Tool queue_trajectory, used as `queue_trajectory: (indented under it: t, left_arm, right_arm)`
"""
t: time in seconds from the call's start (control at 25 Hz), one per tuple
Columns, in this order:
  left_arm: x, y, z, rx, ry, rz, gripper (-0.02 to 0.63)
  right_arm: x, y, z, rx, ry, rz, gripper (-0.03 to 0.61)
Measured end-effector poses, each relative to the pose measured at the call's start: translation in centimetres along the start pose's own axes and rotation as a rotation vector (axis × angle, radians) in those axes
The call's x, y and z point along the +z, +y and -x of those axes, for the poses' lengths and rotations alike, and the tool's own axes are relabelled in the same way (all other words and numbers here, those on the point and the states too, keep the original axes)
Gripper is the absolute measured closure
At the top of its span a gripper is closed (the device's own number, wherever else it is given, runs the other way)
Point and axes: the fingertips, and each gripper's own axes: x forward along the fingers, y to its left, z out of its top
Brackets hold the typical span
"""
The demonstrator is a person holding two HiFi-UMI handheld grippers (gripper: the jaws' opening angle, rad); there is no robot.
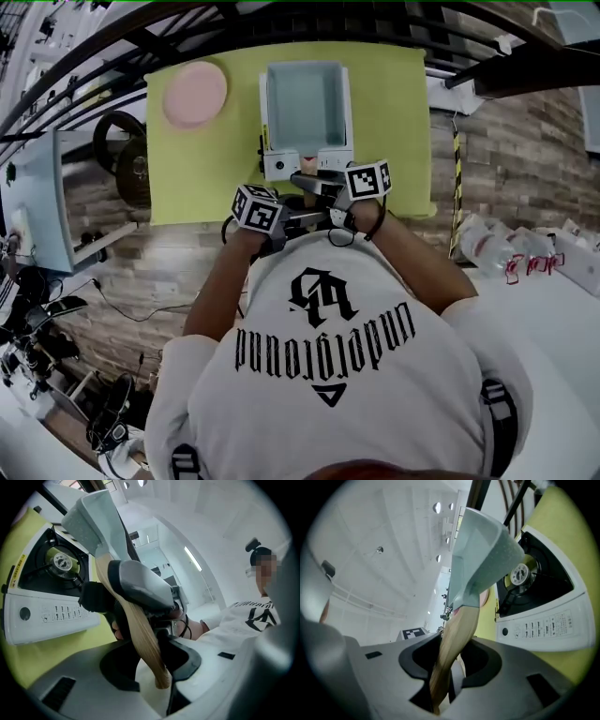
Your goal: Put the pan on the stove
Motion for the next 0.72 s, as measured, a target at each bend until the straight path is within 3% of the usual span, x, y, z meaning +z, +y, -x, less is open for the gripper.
queue_trajectory:
  t: [0.36,0.72]
  left_arm:
    - [0.1,4.6,0.6,-0.047,0.04,0.06,0.48]
    - [-0.9,8.2,-0.4,-0.021,0.065,0.086,0.48]
  right_arm:
    - [1.1,-4.9,-2.1,-0.045,-0.018,-0.056,0.44]
    - [0.5,-8.8,-2.5,-0.072,0.01,-0.071,0.44]
